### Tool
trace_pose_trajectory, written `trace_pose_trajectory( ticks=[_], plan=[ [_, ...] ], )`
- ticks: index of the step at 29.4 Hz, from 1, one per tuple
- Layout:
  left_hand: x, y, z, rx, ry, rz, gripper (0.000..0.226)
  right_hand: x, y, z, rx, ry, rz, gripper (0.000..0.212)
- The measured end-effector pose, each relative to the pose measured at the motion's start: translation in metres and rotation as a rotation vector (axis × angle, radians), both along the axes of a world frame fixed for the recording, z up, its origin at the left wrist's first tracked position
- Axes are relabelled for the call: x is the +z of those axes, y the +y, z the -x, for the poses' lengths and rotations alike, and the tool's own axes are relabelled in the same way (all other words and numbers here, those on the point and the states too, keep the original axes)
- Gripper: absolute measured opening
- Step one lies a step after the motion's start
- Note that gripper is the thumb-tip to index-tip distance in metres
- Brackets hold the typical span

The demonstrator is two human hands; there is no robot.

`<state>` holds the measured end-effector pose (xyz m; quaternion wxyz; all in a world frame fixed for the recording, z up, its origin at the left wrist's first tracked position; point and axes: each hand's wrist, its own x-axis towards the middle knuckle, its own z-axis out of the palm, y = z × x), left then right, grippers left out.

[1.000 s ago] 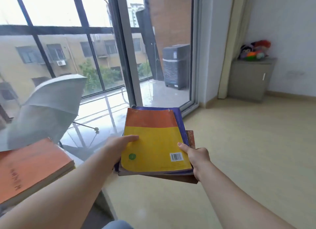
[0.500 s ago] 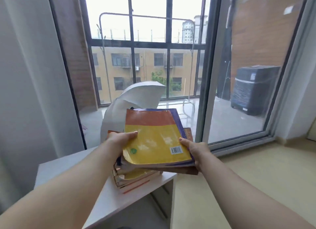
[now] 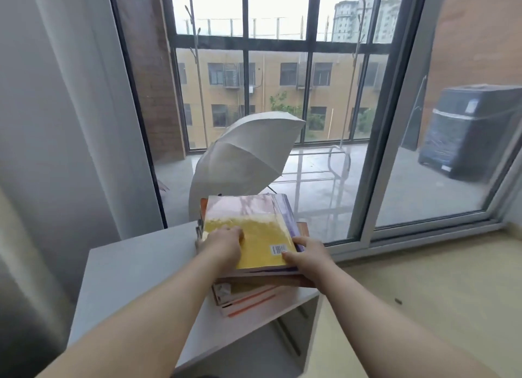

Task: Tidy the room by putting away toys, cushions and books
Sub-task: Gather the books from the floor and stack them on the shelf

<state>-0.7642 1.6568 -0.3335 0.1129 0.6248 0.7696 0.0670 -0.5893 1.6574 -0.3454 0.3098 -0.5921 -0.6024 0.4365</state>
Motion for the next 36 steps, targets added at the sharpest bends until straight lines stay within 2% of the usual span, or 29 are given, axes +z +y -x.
trace_pose_trajectory(
  ticks=[3,6,11,14,19,23,27,28,30,32,35,36],
  plan=[
    [-0.003,0.0,-0.002,-0.01,0.217,0.061,0.05,-0.008,0.004,0.003,0.029,-0.004,0.037,0.046],
    [-0.003,-0.003,-0.014,-0.026,0.242,-0.02,0.042,-0.016,0.007,-0.001,-0.025,0.015,0.03,0.05],
    [-0.001,-0.012,-0.05,-0.207,0.034,-0.373,0.031,-0.017,0.001,-0.022,-0.169,0.081,0.035,0.046],
    [0.0,-0.022,-0.083,-0.275,-0.168,-0.39,0.028,-0.021,-0.012,-0.046,-0.274,0.101,0.019,0.031],
    [-0.01,-0.042,-0.148,-0.343,-0.421,-0.241,0.026,-0.037,-0.046,-0.105,-0.43,0.114,0.025,0.024],
    [-0.025,-0.063,-0.206,-0.377,-0.497,-0.145,0.023,-0.052,-0.084,-0.161,-0.598,0.132,0.061,0.02],
    [-0.042,-0.099,-0.286,-0.48,-0.584,0.01,0.026,-0.065,-0.149,-0.226,-0.794,0.169,0.094,0.006],
    [-0.044,-0.105,-0.3,-0.5,-0.608,0.046,0.027,-0.069,-0.16,-0.238,-0.836,0.176,0.103,0.009],
    [-0.058,-0.132,-0.351,-0.595,-0.629,0.162,0.027,-0.079,-0.205,-0.275,-0.989,0.193,0.107,0.011],
    [-0.068,-0.151,-0.377,-0.653,-0.662,0.231,0.027,-0.087,-0.233,-0.293,-1.039,0.195,0.124,0.009],
    [-0.095,-0.203,-0.454,-0.831,-0.647,0.407,0.025,-0.112,-0.302,-0.345,-1.281,0.242,0.163,0.008],
    [-0.095,-0.207,-0.461,-0.849,-0.655,0.418,0.025,-0.112,-0.308,-0.35,-1.28,0.234,0.151,0.01]
  ],
)
